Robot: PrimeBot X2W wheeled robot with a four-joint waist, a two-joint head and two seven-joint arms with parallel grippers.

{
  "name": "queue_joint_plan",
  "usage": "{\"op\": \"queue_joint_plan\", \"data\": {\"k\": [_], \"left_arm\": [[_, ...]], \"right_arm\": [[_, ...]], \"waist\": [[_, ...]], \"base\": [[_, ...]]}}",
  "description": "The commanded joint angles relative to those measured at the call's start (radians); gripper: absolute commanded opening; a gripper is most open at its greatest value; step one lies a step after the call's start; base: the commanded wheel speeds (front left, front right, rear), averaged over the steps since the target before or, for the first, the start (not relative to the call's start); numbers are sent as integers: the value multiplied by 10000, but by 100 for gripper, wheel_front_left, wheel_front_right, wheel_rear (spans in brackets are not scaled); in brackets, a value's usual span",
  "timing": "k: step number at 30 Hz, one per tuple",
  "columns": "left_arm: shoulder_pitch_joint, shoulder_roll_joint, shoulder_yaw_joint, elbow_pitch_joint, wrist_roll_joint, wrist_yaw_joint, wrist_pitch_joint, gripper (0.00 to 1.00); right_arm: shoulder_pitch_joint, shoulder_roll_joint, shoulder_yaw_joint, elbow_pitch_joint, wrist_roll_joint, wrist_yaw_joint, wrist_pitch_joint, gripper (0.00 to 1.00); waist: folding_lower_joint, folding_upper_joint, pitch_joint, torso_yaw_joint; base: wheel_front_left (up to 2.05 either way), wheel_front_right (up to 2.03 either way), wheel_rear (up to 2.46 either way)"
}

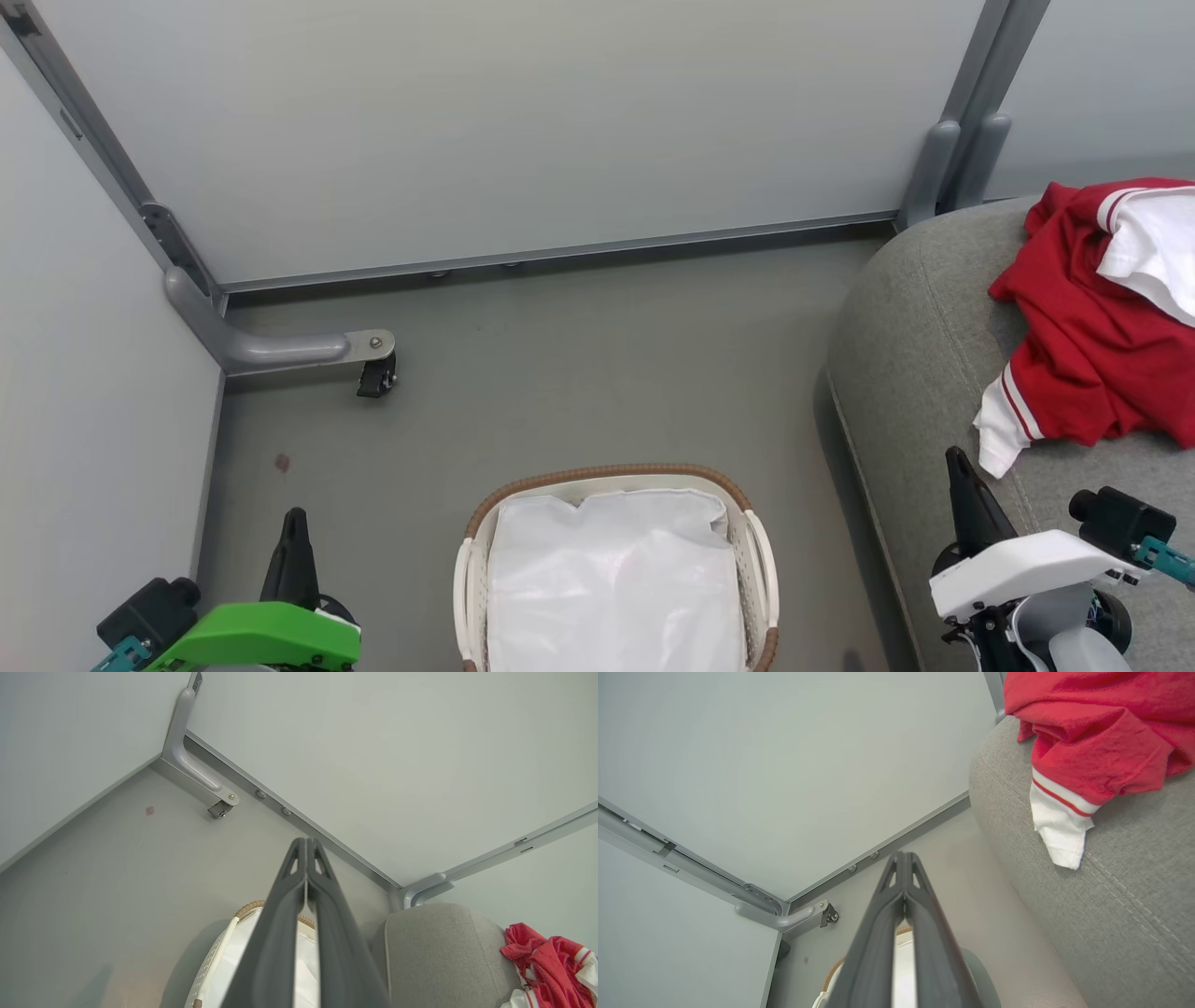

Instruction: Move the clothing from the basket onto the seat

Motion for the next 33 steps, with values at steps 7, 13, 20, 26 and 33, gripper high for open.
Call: {"op": "queue_joint_plan", "data": {"k": [7,13,20,26,33], "left_arm": [[-387,36,204,-238,-1038,-85,290,0],[-449,39,319,-307,-1709,-120,494,0],[-502,43,434,-380,-2455,-143,721,0],[-550,46,532,-434,-3049,-174,898,0],[-607,50,642,-501,-3688,-209,1091,0]], "right_arm": [[-166,-72,-129,-238,1249,-4,305,0],[-177,-79,-193,-289,2058,-4,506,0],[-187,-86,-265,-347,2956,-5,734,0],[-196,-92,-323,-392,3662,-5,910,0],[-206,-99,-383,-438,4434,-6,1098,0]], "waist": [[0,0,-22,-23],[0,0,-40,-41],[0,0,-61,-63],[0,0,-79,-82],[0,0,-99,-103]], "base": [[0,0,0],[0,0,0],[0,0,0],[0,0,0],[0,0,0]]}}
